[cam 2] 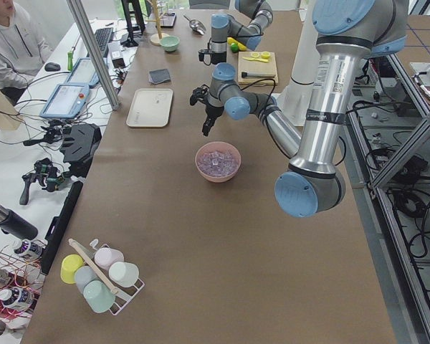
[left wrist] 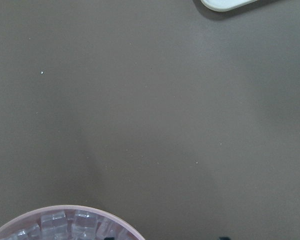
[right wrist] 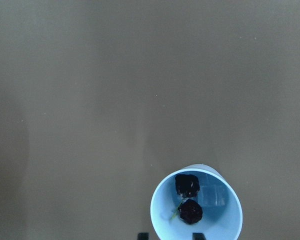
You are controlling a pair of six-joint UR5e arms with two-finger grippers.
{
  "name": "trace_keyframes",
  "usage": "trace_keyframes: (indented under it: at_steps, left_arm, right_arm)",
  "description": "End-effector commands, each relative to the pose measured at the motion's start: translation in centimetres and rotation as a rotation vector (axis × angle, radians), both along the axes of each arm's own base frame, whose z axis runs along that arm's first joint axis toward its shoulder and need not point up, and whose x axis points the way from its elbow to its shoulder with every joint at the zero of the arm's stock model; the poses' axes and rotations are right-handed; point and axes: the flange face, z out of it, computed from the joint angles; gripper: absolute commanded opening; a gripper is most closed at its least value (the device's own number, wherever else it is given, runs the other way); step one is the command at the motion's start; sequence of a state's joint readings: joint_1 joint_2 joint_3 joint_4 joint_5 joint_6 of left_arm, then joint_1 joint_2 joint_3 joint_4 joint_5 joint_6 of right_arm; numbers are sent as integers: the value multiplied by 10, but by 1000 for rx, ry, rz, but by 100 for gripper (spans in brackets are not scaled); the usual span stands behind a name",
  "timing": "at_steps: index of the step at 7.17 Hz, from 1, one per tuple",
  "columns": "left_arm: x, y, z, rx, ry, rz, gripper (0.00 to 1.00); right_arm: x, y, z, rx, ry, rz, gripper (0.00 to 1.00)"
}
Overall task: Put ice and cherries in cup
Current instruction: 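Open the right gripper to drop the cherries into the cup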
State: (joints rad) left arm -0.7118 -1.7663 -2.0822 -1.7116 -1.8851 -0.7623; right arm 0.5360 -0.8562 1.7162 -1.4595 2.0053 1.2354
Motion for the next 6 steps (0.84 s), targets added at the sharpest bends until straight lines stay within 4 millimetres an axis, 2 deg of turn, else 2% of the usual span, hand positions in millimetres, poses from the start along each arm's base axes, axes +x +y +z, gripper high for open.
trace_keyframes:
  at_steps: [1,2,4,5,6]
  left_arm:
    - [-10,-7,6,-24,-3,0,74]
    - [-40,-18,29,-29,-28,24,75]
    - [-157,-53,105,17,-105,91,79]
    - [-204,-69,148,12,-121,123,83]
    - [-239,-73,187,-29,-92,145,97]
  right_arm:
    - [31,-24,28,-15,25,27,100]
    - [77,-42,73,-28,49,24,100]
    - [190,-84,178,72,116,-61,100]
    - [256,-96,231,100,141,-84,100]
    - [325,-93,289,147,161,-123,100]
